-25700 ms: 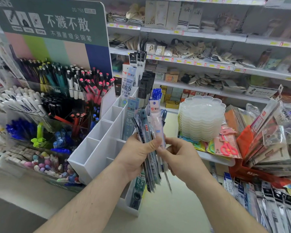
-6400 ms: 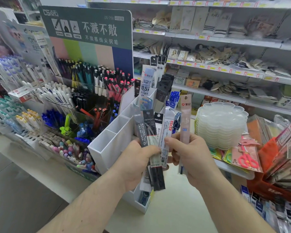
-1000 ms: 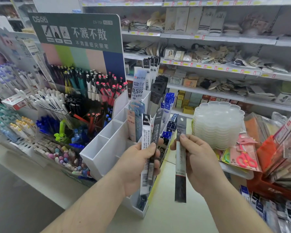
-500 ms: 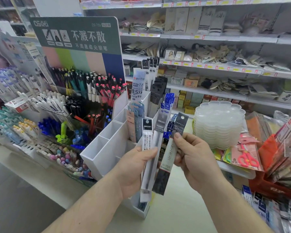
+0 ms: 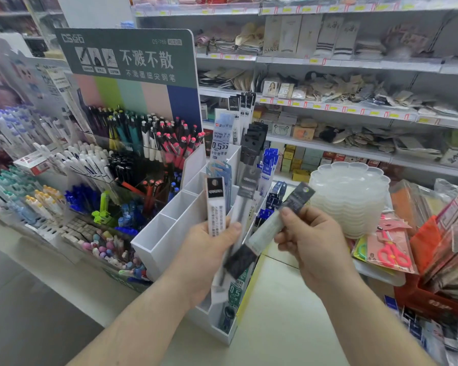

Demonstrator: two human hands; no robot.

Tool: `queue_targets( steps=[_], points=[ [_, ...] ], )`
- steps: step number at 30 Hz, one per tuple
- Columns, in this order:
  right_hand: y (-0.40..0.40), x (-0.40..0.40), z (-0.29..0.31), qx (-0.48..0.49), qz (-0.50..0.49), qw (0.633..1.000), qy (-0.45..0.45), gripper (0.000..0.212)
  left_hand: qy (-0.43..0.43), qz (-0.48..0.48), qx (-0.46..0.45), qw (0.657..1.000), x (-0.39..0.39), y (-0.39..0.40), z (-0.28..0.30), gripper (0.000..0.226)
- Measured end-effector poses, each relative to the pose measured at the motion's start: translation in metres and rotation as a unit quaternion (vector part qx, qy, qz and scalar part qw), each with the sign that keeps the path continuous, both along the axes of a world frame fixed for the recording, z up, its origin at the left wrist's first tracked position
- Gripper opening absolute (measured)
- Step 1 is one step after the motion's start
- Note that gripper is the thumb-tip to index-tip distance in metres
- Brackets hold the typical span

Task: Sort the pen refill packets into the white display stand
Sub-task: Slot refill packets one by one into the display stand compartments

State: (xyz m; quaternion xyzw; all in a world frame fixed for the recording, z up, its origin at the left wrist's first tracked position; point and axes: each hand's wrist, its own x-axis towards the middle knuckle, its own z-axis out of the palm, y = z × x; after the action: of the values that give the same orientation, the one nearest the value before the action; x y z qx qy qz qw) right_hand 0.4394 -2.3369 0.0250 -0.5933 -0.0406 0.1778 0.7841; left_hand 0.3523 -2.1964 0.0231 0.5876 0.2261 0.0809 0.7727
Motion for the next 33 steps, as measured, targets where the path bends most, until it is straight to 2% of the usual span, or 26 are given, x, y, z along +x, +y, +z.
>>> queue_targets(
  steps=[5, 9, 15, 20, 25, 29, 33],
  points=[
    [0.004, 0.040, 0.019, 0.010, -0.104, 0.994, -0.032, 0.007, -0.043, 0.122, 0.001, 0.992, 0.000, 0.020, 0.017, 0.011],
    [0.030, 0.076, 0.029, -0.059, -0.146, 0.979, -0.128, 0.012, -0.065, 0.132, -0.017, 0.989, -0.001, 0.024, 0.026, 0.012],
    [0.078, 0.120, 0.023, -0.191, -0.083, 0.954, -0.217, 0.019, -0.050, 0.121, -0.040, 0.991, -0.004, 0.025, 0.023, 0.018],
    [0.099, 0.131, 0.004, -0.292, -0.039, 0.929, -0.224, 0.010, -0.048, 0.107, -0.041, 0.992, -0.008, 0.024, 0.020, 0.018],
    [0.109, 0.129, -0.003, -0.382, -0.010, 0.894, -0.233, 0.013, -0.039, 0.104, -0.036, 0.993, -0.009, 0.023, 0.016, 0.021],
    [0.107, 0.128, -0.004, -0.396, 0.018, 0.891, -0.219, 0.010, -0.029, 0.093, -0.047, 0.994, -0.009, 0.019, 0.012, 0.024],
    [0.094, 0.115, 0.006, -0.380, 0.011, 0.902, -0.207, 0.022, -0.027, 0.080, -0.037, 0.996, -0.009, 0.015, 0.007, 0.020]
  ],
)
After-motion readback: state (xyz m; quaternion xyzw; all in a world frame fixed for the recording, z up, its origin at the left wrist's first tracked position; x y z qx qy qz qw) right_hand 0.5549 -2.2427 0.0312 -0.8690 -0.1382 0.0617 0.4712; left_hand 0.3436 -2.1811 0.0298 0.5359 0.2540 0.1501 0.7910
